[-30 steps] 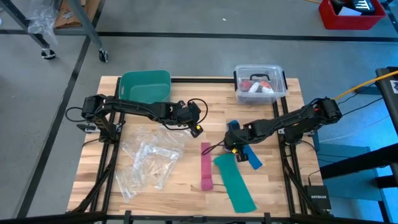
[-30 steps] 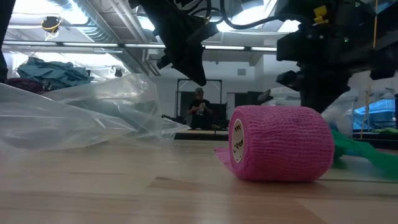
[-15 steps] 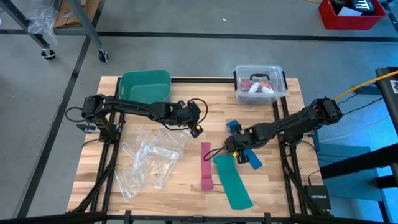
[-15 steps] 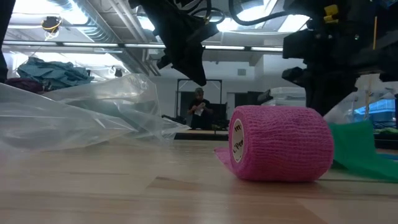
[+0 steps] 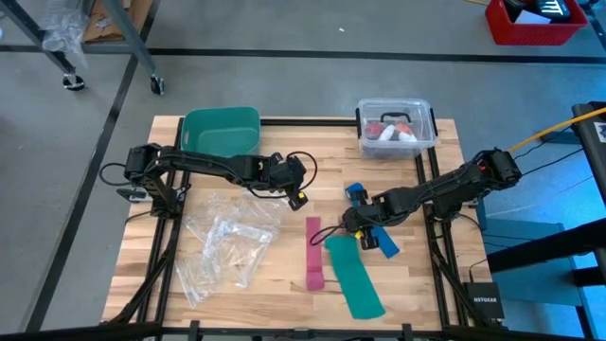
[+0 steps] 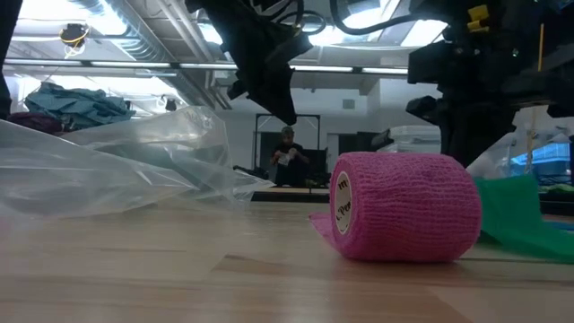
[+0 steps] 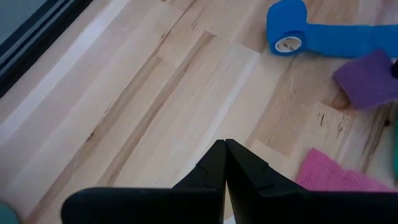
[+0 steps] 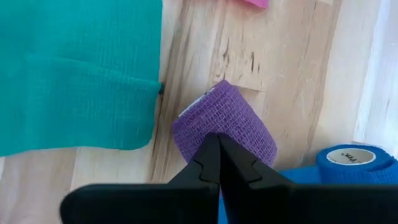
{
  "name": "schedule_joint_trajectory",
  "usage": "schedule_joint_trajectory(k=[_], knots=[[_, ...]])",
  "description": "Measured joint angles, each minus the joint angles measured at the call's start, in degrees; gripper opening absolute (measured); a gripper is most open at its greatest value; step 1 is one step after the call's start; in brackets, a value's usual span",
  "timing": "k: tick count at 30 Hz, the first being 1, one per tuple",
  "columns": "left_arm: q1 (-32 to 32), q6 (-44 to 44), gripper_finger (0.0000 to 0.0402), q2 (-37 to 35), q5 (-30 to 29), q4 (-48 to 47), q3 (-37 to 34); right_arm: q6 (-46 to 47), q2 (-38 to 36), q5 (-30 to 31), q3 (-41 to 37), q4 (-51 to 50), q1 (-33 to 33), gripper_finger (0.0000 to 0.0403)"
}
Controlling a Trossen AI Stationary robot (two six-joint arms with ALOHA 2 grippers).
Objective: Roll bandage
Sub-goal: Roll the purple bandage, then open the bottom left transparent zip bag
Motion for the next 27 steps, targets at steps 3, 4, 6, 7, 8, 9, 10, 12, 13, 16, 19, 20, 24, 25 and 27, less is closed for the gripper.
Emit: schedule_joint_trajectory(k=[3, 4, 6, 7, 8, 9, 10, 12, 13, 16, 19, 20, 24, 25, 27], knots=[[0.13, 0.3, 0.0016, 0.0, 0.0, 0.0, 0.0, -0.02, -0.02, 1.3, 0.0, 0.64, 0.0, 0.0001], [0.25, 0.3, 0.0026, 0.0, 0.0, 0.0, -0.01, -0.02, 0.0, 1.43, -0.02, 1.02, 0.0, 0.0001], [0.63, 0.34, 0.0052, 0.0, -0.06, -0.02, 0.0, -0.02, 0.0, 1.34, -0.02, 2.23, 0.0, 0.0005], [0.84, 0.53, 0.0066, 0.0, -0.17, 0.0, 0.0, -0.02, 0.0, 1.17, -0.02, 2.77, 0.0, 0.0009], [1.15, 1.09, 0.0081, 0.0, -0.22, -0.01, -0.02, -0.02, -0.02, 0.74, -0.02, 3.14, 0.0, 0.0015], [1.47, 1.4, 0.0096, 0.0, -0.23, 0.0, 0.0, -0.04, 0.0, 0.33, -0.02, 3.25, 0.0, 0.0022], [1.81, 1.68, 0.0109, 0.0, -0.22, 0.0, 0.0, -0.02, 0.0, 0.21, -0.02, 3.23, 0.0, 0.003], [2.53, 2.43, 0.0131, -0.43, -0.1, -0.01, -0.01, 0.0, -0.01, -0.5, -0.02, 3.23, 0.0, 0.0047], [2.92, 2.49, 0.014, -0.98, -0.06, -0.05, 0.0, 0.01, 0.0, -1.06, -0.02, 3.21, 0.0, 0.0057], [4.19, 2.62, 0.0154, -3.42, 0.0, -0.11, 0.0, 0.04, -0.02, -1.71, -0.02, 3.25, 0.0, 0.0091], [5.23, 3.85, 0.0156, -6.83, 0.0, -0.92, 0.0, 0.02, -0.02, -1.65, -0.02, 3.29, -0.03, 0.0129], [5.43, 4.11, 0.0156, -8.23, -0.02, -1.63, 0.0, 0.02, -0.02, -1.61, -0.02, 3.29, -0.13, 0.0141], [5.45, 2.93, 0.0147, -15.2, 0.12, -7.87, 0.0, 0.02, -0.02, -2.97, -0.02, 3.33, -1.66, 0.018], [5.12, 2.24, 0.0145, -17.03, 0.88, -10.14, 0.0, -0.01, -0.02, -3.54, -0.02, 3.34, -2.18, 0.0188], [4.05, -0.21, 0.014, -20.67, 3.68, -14.4, 0.0, -0.02, -0.02, -4.9, -0.02, 3.34, -3.19, 0.0199]])
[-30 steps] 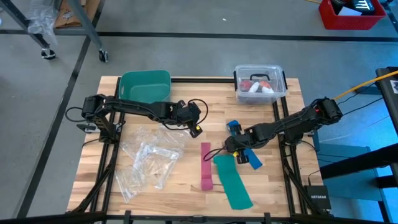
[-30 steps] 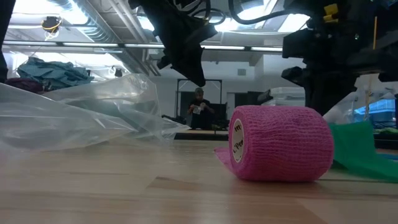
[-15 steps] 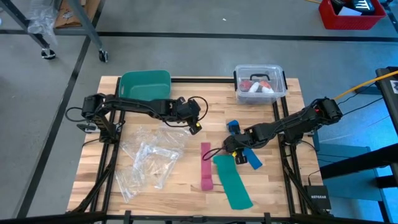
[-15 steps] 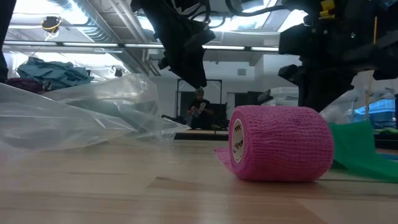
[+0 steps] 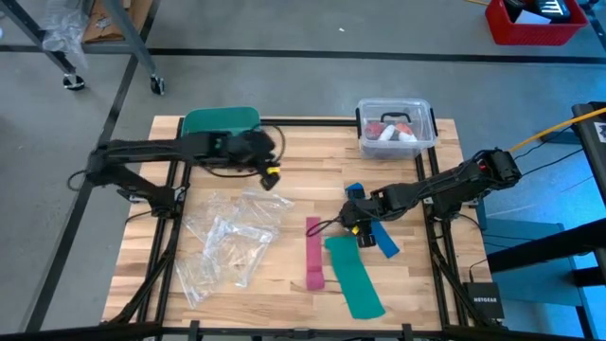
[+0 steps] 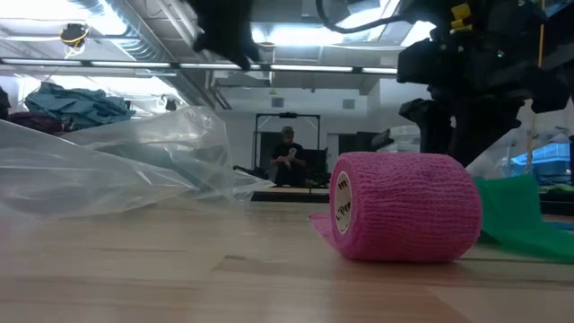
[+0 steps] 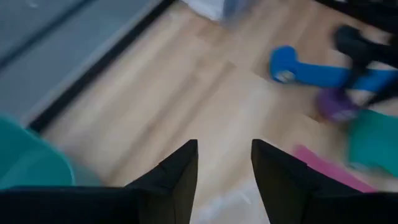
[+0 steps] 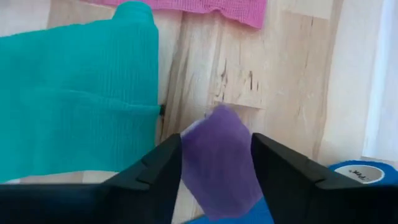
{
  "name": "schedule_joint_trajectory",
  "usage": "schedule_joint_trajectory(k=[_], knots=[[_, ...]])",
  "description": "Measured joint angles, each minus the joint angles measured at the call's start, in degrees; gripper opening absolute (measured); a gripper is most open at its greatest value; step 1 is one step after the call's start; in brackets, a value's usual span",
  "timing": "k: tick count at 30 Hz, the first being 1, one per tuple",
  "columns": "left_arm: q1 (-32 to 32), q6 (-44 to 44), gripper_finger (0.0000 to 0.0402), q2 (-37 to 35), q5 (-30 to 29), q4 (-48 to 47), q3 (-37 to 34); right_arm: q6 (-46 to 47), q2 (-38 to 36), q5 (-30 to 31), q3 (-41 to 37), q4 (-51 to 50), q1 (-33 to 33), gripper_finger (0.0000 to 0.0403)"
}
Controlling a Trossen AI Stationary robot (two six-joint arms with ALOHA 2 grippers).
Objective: Roll bandage
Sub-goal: Open the bottom left transparent zip bag
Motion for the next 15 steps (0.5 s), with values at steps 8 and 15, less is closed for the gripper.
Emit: schedule_joint_trajectory(k=[8, 15], knots=[[-8.92, -17.73, 0.0125, -12.66, 11.13, -11.91, 0.0, -0.64, -0.04, -6.02, 0.0, 0.84, -2.63, 0.0218], [-18.95, -28.58, 0.011, -16.93, 11.38, -19.01, 0.02, -1.76, -0.04, -9.79, 0.0, 8.25, -2.5, 0.0218]])
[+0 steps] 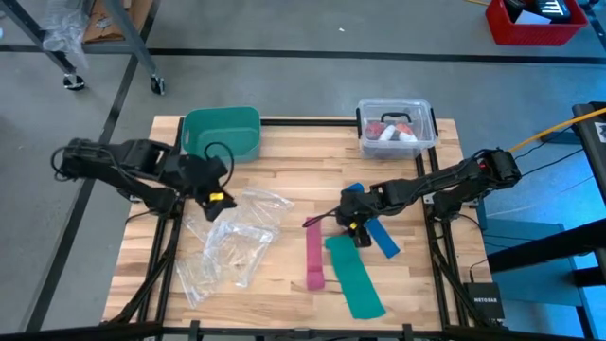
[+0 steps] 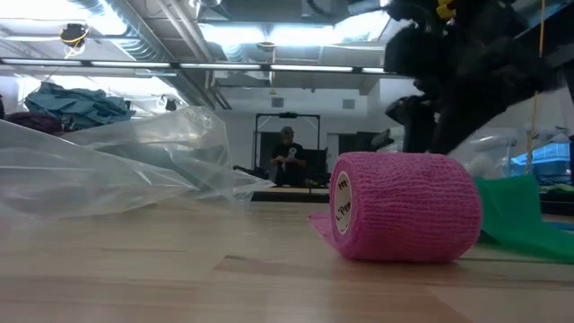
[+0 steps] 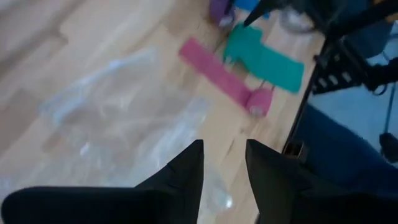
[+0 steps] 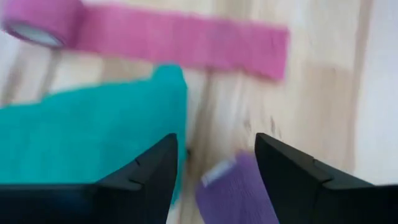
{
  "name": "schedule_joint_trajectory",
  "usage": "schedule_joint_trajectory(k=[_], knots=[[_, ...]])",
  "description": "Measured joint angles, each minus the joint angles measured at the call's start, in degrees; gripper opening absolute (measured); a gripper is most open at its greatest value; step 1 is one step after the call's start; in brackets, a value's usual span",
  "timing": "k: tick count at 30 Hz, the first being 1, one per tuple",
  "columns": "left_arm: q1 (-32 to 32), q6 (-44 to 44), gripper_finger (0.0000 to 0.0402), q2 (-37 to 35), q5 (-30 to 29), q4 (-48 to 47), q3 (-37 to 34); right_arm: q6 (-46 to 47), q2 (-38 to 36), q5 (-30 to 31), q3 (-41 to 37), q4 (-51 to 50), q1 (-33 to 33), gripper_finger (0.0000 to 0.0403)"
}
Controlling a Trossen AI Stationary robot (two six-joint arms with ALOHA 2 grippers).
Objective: Roll bandage
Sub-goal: Open the bottom left transparent zip bag
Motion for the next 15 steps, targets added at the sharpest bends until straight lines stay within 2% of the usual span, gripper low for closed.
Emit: schedule_joint_trajectory(k=[5, 11, 15], knots=[[-5.06, -3.31, 0.01, 0.13, 0.0, -7.18, 0.0, -0.03, 0.0, -2.24, 0.53, 6.94, 0.0, 0.0218], [-8.99, -4.46, 0.0092, 0.52, -0.41, -15.19, -0.02, -1.85, 0.0, -1.58, 5.36, 7.78, 0.02, 0.0218], [-9.81, -4.46, 0.0093, 0.54, -3.6, -16.46, -0.9, -4.14, 0.0, -1.54, 8.78, 7.8, 0.02, 0.0218]])
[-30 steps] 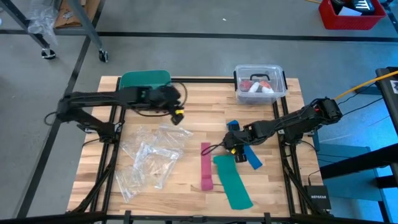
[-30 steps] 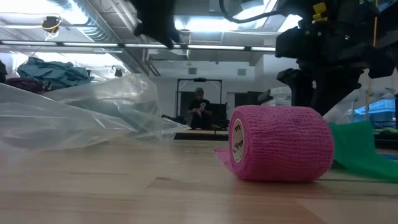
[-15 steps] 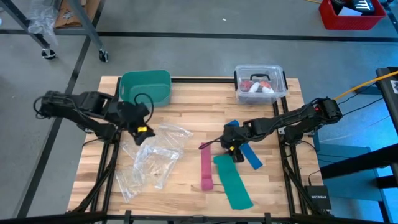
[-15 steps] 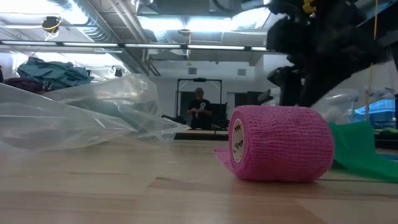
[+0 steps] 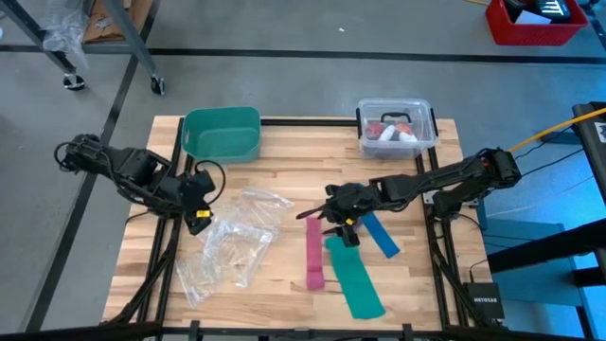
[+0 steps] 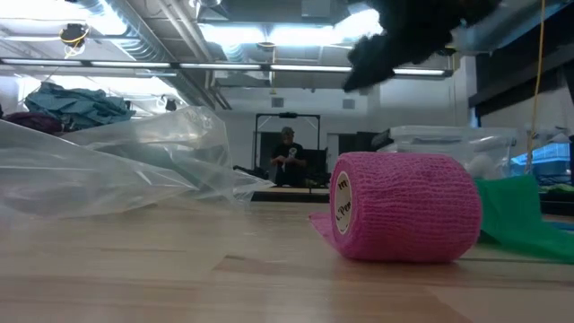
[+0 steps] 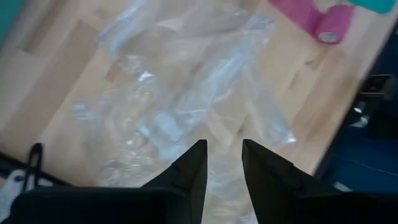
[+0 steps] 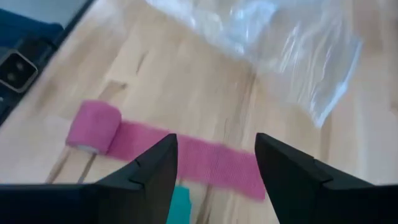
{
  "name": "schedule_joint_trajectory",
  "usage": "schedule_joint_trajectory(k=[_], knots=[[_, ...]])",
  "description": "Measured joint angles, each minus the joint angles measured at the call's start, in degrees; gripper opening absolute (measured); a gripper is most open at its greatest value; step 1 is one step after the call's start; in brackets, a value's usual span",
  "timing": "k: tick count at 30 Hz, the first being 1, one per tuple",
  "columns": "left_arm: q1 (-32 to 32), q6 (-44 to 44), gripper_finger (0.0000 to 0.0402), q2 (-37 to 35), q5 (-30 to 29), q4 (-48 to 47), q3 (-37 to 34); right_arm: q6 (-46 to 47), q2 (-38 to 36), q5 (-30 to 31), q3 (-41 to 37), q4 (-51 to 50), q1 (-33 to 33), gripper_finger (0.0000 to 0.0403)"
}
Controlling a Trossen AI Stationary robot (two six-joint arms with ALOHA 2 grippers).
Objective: Roll bandage
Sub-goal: Open the bottom left transparent zip bag
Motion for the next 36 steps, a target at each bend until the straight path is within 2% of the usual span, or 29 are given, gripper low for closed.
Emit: schedule_joint_trajectory(k=[4, 8, 11, 16, 19, 27, 36], knots=[[-0.21, 0.63, 0.0096, 0.04, -1.15, 0.39, -3.96, -0.87, 0.0, 0.0, 3.13, 0.01, 0.02, 0.0218], [-0.23, 3.69, 0.0097, 0.08, 0.28, 0.64, -9.0, -3.68, 0.0, -0.11, 5.08, 0.0, 0.04, 0.0218], [-0.3, 6.46, 0.0097, 0.18, 4.02, 1.76, -12.15, -4.93, 0.0, -0.14, 5.74, 0.1, 0.02, 0.0218], [-1.65, 9.56, 0.0097, 0.22, 15.0, 5.86, -16.38, -5.2, 0.0, -0.33, 5.89, 0.06, 0.02, 0.0218], [-2.72, 11.62, 0.0098, 0.22, 18.44, 9.58, -18.43, -5.2, 0.0, -0.28, 5.89, 0.1, 0.02, 0.0218], [-3.97, 19.76, 0.0098, 0.28, 18.61, 16.37, -22.2, -5.23, 0.0, 1.51, 5.89, 0.14, 0.04, 0.0218], [-3.95, 23.82, 0.0098, 0.28, 18.67, 19.51, -25.85, -5.2, 0.0, 1.6, 5.89, 0.17, 0.04, 0.0218]])
